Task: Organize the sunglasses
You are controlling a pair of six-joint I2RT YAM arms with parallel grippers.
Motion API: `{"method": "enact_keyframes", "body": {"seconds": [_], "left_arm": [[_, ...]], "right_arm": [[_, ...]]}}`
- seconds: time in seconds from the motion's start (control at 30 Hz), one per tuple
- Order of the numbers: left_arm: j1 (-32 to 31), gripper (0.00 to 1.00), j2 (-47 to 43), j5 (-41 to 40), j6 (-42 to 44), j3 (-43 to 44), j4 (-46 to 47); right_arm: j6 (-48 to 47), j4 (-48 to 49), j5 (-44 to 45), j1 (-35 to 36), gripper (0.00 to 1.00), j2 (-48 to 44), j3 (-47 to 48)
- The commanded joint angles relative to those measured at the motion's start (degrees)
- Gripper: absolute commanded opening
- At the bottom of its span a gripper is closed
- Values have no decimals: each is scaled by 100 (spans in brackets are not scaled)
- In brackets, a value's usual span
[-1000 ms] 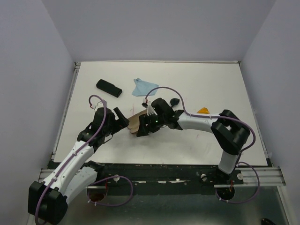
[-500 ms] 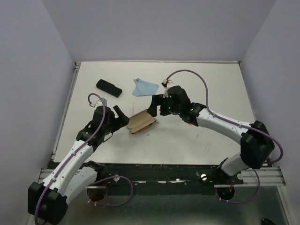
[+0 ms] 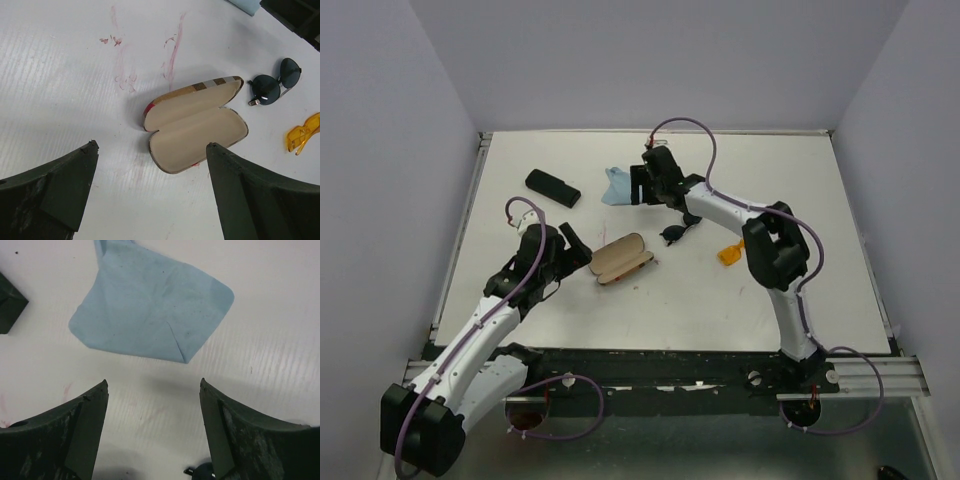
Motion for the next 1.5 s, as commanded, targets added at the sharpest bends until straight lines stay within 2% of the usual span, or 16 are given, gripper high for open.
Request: {"method": "enact_keyframes", "body": {"seconds": [0.0,0.3,0.4,0.5,0.57,0.73,0.8,0.93,1.1,1.3,1.47], "left_arm": [[7,99,71,-203,54,151,-108],[34,99,185,-230,54,142,-73],[34,99,194,-221,46,98,-29],[34,99,211,-221,37,107,-20],[34,99,229,-221,28,116,-20],[34,99,247,-151,10,125,-12],[42,99,229,-133,19,133,-20],[42,99,107,-124,19,125,-47],[51,99,-78,-63,11,151,-73],[42,99,-289,16,37,169,-91],[42,99,-324,218,107,230,111]], "right_arm": [[-497,-645,445,38,80,761,866],[-788,-575,200,29,76,1632,1359],[-815,-583,-2,29,69,1834,1517],[-762,-619,-222,47,49,1922,1614],[-736,-619,-354,73,44,1914,1614],[-736,-408,-645,100,9,1712,1562],[-788,-311,-645,100,1,1580,1570],[-929,-153,-505,100,1,1072,1483],[-921,-109,-486,100,1,193,869],[-692,-504,-548,100,1,-1098,-238],[-297,-531,-425,100,1,-2408,-1706]]}}
